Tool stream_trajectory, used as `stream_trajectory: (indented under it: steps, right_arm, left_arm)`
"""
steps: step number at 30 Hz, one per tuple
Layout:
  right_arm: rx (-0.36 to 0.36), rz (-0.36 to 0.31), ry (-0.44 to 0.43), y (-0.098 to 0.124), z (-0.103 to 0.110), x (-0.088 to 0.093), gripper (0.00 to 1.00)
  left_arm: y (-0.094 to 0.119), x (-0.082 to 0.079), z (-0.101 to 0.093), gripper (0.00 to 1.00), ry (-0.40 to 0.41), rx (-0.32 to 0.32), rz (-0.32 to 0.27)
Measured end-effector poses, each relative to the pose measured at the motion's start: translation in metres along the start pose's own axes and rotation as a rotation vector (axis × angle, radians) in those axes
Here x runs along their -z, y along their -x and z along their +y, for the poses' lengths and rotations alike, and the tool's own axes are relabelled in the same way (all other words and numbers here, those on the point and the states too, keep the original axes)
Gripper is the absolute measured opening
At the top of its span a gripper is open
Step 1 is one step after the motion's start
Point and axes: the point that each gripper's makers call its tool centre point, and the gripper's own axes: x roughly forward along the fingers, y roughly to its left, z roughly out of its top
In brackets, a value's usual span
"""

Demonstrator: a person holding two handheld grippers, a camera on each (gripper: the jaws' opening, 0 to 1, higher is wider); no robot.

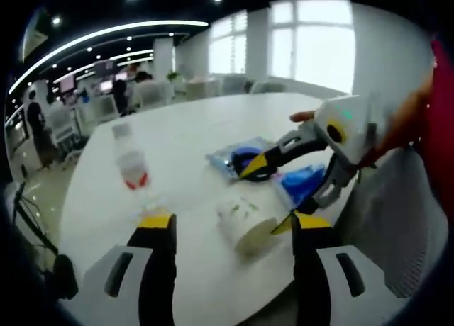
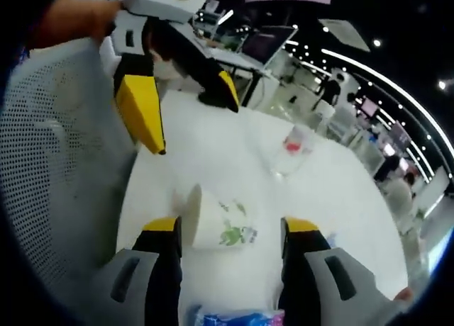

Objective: Arrange the tabletop items into an orderly group along one side of the table until the central work area is clear of visible clutter.

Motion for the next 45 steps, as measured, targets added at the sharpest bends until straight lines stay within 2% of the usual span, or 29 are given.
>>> stream_trajectory:
  steps: [9, 16, 25, 31, 35, 39, 45]
  right_arm:
    - [0.028, 0.036, -0.011, 0.007, -0.015, 0.013, 0.52]
    - [0.053, 0.064, -0.077, 0.014, -0.027, 0.030, 0.47]
    - [0.060, 0.068, -0.074, 0.020, -0.029, 0.035, 0.30]
    - [0.039, 0.062, -0.035, 0.021, -0.023, 0.033, 0.15]
    - [0.036, 0.046, -0.008, 0.021, -0.023, 0.028, 0.13]
    - [0.027, 0.037, 0.032, 0.021, -0.023, 0.026, 0.06]
    - [0.011, 0.041, 0.069, 0.018, -0.022, 0.027, 0.04]
  left_arm:
    - [-0.001, 0.002, -0.002, 0.62, -0.004, 0.010, 0.010]
    - [-0.002, 0.003, -0.004, 0.61, -0.014, 0.019, 0.021]
    - [-0.002, 0.004, -0.005, 0.61, -0.023, 0.023, 0.030]
    - [-0.003, 0.005, -0.006, 0.61, -0.032, 0.028, 0.041]
    - [-0.004, 0.005, -0.006, 0.60, -0.033, 0.030, 0.042]
    - [-0.004, 0.004, -0.006, 0.60, -0.035, 0.031, 0.041]
    - [-0.006, 0.003, -0.005, 0.60, -0.042, 0.034, 0.043]
